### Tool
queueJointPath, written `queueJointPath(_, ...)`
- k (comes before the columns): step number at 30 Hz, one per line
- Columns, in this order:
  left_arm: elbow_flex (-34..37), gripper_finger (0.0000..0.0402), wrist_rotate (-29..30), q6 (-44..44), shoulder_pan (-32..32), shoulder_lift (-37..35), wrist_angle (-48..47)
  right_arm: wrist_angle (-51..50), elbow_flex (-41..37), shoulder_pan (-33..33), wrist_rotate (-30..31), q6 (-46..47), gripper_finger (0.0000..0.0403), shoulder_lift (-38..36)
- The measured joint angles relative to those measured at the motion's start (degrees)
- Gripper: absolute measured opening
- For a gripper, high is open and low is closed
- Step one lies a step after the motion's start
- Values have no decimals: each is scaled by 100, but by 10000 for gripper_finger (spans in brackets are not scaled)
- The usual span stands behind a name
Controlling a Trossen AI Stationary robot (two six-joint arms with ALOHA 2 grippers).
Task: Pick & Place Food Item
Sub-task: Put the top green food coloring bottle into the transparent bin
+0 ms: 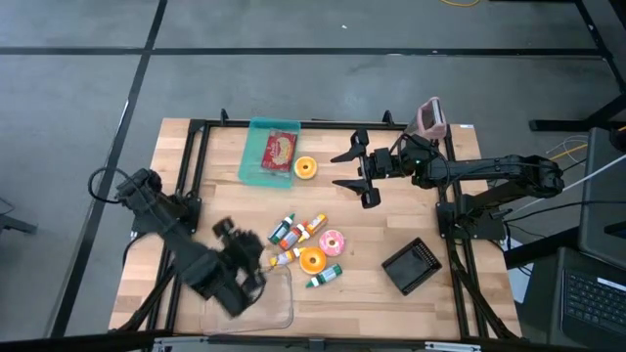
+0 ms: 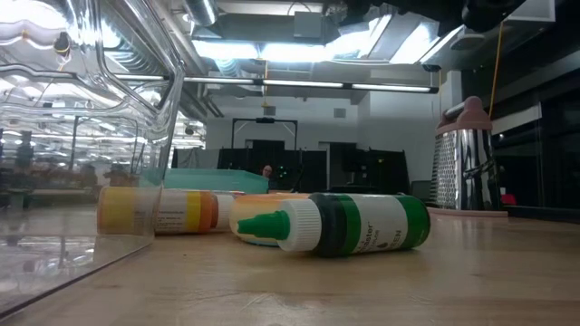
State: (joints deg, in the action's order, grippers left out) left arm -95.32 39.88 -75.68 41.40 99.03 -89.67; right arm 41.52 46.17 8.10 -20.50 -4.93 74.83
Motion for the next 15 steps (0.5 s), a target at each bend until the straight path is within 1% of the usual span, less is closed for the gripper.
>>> queueJointPath(1,-12,191,51,63,-243,-3,-57,1,0,0,5,0,246,0)
queueJointPath(3,31,191,-72,260,-802,-41,-18,3,0,0,12,0,246,0)
queueJointPath(5,38,191,-358,454,-1384,-90,2,46,0,0,12,0,246,-2)
queueJointPath(7,44,191,-566,833,-1910,-98,-16,41,0,0,12,0,246,-2)
queueJointPath(9,135,191,-872,1225,-2421,-86,159,43,0,0,12,1,246,0)
queueJointPath(11,259,192,-1252,1695,-2857,-84,498,41,0,0,11,2,246,0)
queueJointPath(15,845,192,-2169,2651,-3486,-82,1683,6,0,0,5,0,246,0)
